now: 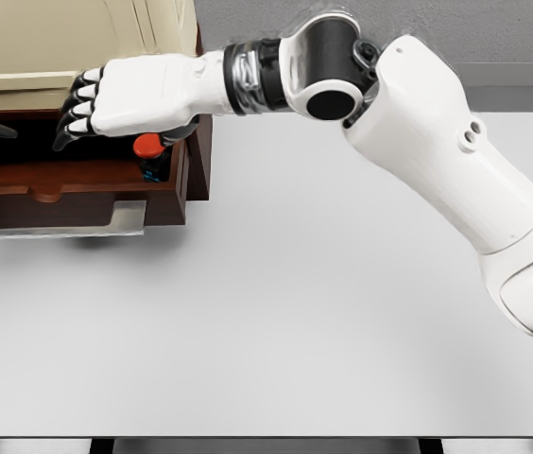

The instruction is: Open the cabinet drawer with left arm, and place a switch into the drawer with right arm

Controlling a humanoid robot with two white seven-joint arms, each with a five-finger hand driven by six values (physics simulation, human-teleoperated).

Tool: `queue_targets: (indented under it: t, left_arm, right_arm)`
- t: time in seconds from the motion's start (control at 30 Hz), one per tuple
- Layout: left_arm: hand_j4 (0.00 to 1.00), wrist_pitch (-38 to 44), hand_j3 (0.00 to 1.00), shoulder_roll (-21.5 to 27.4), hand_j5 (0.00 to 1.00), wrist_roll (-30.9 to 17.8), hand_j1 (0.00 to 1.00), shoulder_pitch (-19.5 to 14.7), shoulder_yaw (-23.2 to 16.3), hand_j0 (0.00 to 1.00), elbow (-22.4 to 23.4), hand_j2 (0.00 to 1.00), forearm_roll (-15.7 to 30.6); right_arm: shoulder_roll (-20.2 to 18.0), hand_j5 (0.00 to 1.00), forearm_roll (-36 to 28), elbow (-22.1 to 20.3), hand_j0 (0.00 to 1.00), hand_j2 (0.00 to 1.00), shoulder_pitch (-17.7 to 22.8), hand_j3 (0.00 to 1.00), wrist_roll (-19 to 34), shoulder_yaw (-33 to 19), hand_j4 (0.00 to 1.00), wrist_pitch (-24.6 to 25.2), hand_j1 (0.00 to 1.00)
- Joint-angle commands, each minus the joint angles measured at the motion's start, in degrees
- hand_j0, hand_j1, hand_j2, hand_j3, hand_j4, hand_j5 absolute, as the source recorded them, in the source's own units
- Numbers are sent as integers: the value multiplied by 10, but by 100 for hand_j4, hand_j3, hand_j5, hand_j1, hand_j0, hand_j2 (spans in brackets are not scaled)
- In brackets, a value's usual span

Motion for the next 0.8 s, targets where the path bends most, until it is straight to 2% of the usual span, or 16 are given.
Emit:
queue_targets:
  t: [0.0,0.03,0.07,0.1,0.13,0.2,0.23,0.27,0.33,0.4,0.57,0.77]
  left_arm:
    - [100,1,100,-5,100,2,100,0,1,100,-1,100,3]
    - [100,1,100,-14,100,2,100,-3,1,100,-5,100,3]
    - [100,1,100,-24,100,2,100,-3,1,100,-7,100,3]
    - [100,1,100,-41,100,2,100,-3,1,100,-8,100,2]
    - [100,1,100,-53,100,2,100,-4,1,100,-7,100,2]
    - [100,1,100,-63,100,2,100,-5,1,100,-8,100,-5]
    - [100,1,100,-80,100,2,100,-8,1,100,-8,100,-6]
    - [100,1,100,-92,100,1,100,-11,1,100,-8,100,-8]
    - [100,1,100,-136,100,1,100,-14,1,100,-8,100,-36]
    - [100,1,100,-144,100,1,100,-14,1,100,-9,100,-40]
    - [100,1,100,-148,100,1,100,-14,2,100,-30,100,-42]
    - [100,1,100,-147,100,2,100,-14,2,100,-30,100,-42]
  right_arm:
    - [-42,100,-14,-62,100,100,3,100,0,-34,100,2,100]
    - [-100,100,-56,-113,100,100,27,100,0,-40,100,2,100]
    - [-147,100,-80,-141,100,100,42,100,0,-56,100,2,100]
    - [-198,100,-94,-166,100,100,65,100,0,-105,100,2,100]
    - [-229,100,-99,-174,100,100,91,100,0,-149,100,2,100]
    - [-294,100,-124,-174,100,100,137,100,0,-161,100,2,100]
    - [-325,100,-145,-173,100,100,155,100,0,-185,100,2,100]
    - [-338,100,-148,-173,100,100,191,100,0,-216,100,2,100]
    - [-353,100,-147,-168,100,100,240,100,0,-208,100,2,100]
    - [-369,100,-146,-168,100,100,262,100,0,-197,100,2,100]
    - [-369,100,-144,-167,100,100,265,100,0,-198,100,2,100]
    - [-369,100,-143,-163,100,100,263,100,0,-197,100,2,100]
